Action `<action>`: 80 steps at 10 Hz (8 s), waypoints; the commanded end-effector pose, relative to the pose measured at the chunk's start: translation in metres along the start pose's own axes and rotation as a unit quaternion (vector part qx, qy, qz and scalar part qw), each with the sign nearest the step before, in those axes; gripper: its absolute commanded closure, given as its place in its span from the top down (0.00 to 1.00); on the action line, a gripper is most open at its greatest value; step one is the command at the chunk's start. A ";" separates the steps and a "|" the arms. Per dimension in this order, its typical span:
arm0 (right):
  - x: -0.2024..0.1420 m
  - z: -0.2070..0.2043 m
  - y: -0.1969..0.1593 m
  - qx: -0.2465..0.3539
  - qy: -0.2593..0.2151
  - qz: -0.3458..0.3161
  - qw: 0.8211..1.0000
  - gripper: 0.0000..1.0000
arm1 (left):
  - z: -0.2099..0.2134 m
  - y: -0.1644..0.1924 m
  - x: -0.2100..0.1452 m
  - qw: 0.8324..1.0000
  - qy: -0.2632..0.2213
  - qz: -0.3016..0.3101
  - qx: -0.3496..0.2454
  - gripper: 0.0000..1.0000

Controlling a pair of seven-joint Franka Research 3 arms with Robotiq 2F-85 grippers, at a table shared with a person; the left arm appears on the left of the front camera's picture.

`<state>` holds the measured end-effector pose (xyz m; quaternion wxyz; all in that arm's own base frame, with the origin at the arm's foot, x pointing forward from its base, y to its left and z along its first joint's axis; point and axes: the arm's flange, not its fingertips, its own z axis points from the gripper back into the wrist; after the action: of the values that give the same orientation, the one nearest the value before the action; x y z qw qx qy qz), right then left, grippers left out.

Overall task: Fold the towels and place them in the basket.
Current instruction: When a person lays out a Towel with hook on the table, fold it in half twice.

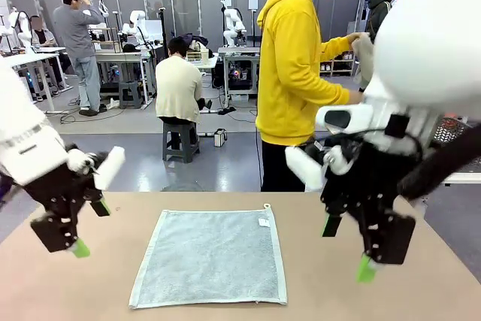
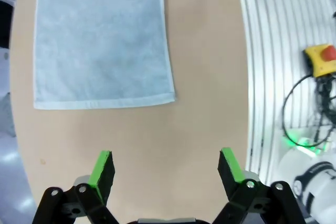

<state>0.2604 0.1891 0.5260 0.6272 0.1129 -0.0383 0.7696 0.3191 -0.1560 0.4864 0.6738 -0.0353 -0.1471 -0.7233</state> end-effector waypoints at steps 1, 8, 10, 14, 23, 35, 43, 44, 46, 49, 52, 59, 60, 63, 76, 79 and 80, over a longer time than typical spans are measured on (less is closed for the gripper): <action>-0.003 -0.026 -0.022 -0.010 0.009 -0.015 1.000 1.00 | -0.029 0.008 0.011 0.999 0.036 0.010 0.013 1.00; -0.001 -0.053 -0.032 -0.008 0.012 0.003 1.000 1.00 | -0.056 0.010 0.014 0.999 0.039 0.019 -0.017 1.00; -0.001 -0.058 -0.035 -0.006 0.005 0.005 1.000 1.00 | -0.061 0.011 0.014 0.999 0.034 0.026 -0.019 1.00; 0.012 -0.115 -0.053 -0.011 0.031 -0.004 0.999 1.00 | -0.099 0.006 0.027 0.994 0.053 0.084 -0.049 1.00; 0.016 -0.201 -0.083 -0.028 0.046 -0.045 0.998 1.00 | -0.170 0.000 0.020 0.994 0.046 0.068 -0.073 1.00; 0.009 -0.224 -0.119 -0.046 0.042 -0.107 0.992 1.00 | -0.209 0.008 -0.003 0.988 0.082 0.104 -0.084 1.00; 0.003 -0.237 -0.129 -0.050 0.041 -0.127 0.990 1.00 | -0.212 0.008 -0.004 0.988 0.074 0.099 -0.094 0.94; 0.001 -0.237 -0.131 -0.053 0.040 -0.131 0.989 1.00 | -0.212 0.008 -0.005 0.988 0.076 0.098 -0.094 0.90; -0.003 -0.238 -0.136 -0.047 0.039 -0.137 0.989 1.00 | -0.212 0.009 -0.004 0.988 0.079 0.094 -0.090 0.51; -0.004 -0.236 -0.137 -0.046 0.038 -0.136 0.989 0.07 | -0.212 0.008 -0.004 0.988 0.083 0.091 -0.090 0.00; -0.006 -0.232 -0.139 -0.043 0.043 -0.145 0.988 0.00 | -0.212 0.010 -0.003 0.989 0.080 0.088 -0.087 0.00; -0.002 -0.206 -0.138 -0.041 0.046 -0.161 0.985 0.00 | -0.195 0.018 0.003 0.990 0.079 0.072 -0.092 0.00; 0.003 -0.195 -0.134 -0.037 0.043 -0.156 0.986 0.00 | -0.182 0.020 0.006 0.991 0.070 0.071 -0.088 0.00; 0.019 -0.155 -0.133 -0.035 0.026 -0.143 0.989 0.00 | -0.136 0.025 0.021 0.996 0.036 0.040 -0.064 0.00; 0.033 -0.087 -0.156 -0.075 0.003 -0.126 0.989 0.05 | -0.074 0.069 0.053 0.997 0.003 0.044 -0.058 0.07; 0.028 -0.070 -0.192 -0.097 0.004 -0.158 0.983 0.05 | -0.075 0.115 0.060 0.993 -0.032 0.097 -0.058 0.07; 0.027 -0.071 -0.206 -0.094 -0.001 -0.164 0.982 0.05 | -0.084 0.132 0.060 0.991 -0.026 0.116 -0.056 0.07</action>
<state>0.4313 0.2637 0.4494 0.7417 0.0629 -0.0983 0.6605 0.4347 -0.2355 0.4492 0.7304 -0.0974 -0.1230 -0.6648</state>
